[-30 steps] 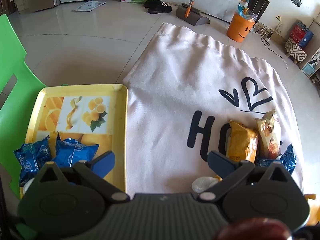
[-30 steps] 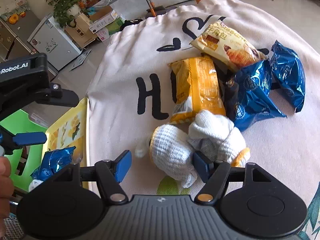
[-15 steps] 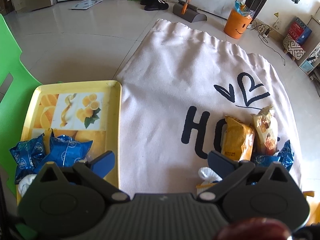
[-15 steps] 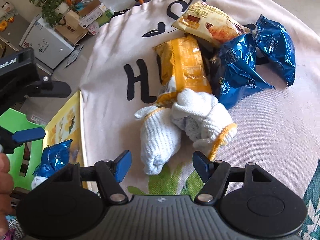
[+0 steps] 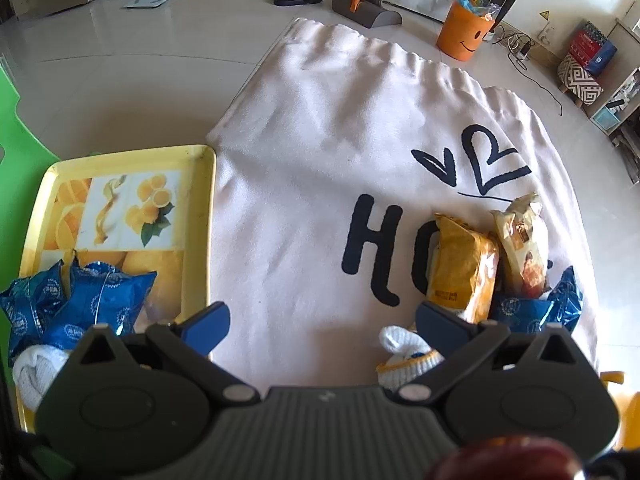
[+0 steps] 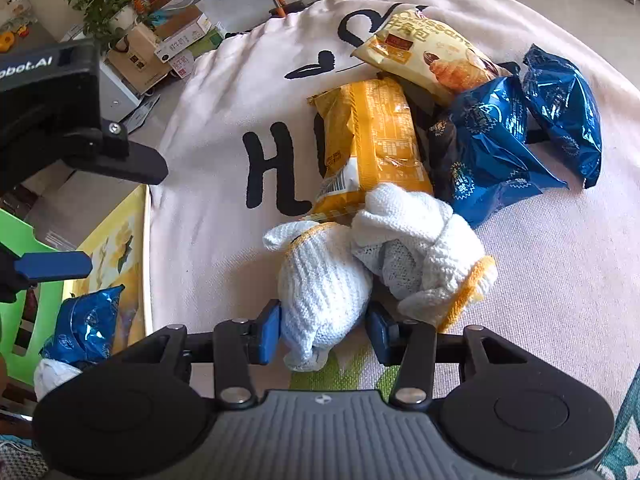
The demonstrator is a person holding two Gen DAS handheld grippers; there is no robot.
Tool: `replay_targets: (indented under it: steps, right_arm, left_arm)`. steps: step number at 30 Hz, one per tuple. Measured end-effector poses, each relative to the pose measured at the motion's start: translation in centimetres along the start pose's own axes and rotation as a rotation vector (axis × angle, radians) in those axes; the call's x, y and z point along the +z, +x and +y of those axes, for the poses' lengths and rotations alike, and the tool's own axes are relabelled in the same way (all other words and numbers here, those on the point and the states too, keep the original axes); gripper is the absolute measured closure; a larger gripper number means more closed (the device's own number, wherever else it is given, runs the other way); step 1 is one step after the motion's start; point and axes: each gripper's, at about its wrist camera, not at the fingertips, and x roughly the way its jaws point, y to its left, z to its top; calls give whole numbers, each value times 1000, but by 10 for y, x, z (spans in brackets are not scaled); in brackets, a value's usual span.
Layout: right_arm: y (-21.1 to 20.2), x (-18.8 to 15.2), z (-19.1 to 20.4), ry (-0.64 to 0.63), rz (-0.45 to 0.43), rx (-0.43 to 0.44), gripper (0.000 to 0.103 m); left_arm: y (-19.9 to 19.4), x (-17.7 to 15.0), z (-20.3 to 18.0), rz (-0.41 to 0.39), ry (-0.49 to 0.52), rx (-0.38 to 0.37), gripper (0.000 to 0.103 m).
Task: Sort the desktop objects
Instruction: 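Grasp the yellow chip bag with the left gripper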
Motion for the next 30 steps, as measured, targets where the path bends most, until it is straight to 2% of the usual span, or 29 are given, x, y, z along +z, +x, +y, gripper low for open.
replay_targets:
  steps: [4,9,12,13,17,20,23,30]
  right_arm:
    - [-13,-4,0,2,22,-28,57]
    - [-32,-16,-9,5,69,-106,59]
    - [-45,-26,-24,60,89,-129,59]
    - [-48,-29,-30,89,101,-132,54]
    - [-48,-33,-50,211,146,-63,45]
    - [-44,-30,-52,235,145,-79,45]
    - [-43,-26,-52,245,145,-37,43]
    - [-39,-22,-53,275,165,-16,42]
  left_arm:
    - [4,4,-11,19,-4,-38,1]
    - [12,2,-33,31,32,-67,1]
    - [20,-2,-47,38,64,-69,1]
    - [23,-3,-51,40,71,-69,1]
    - [39,-5,-68,55,102,-83,1]
    - [49,-5,-80,58,140,-75,1]
    - [60,-5,-89,69,184,-69,1]
    - [81,0,-99,81,192,-68,1]
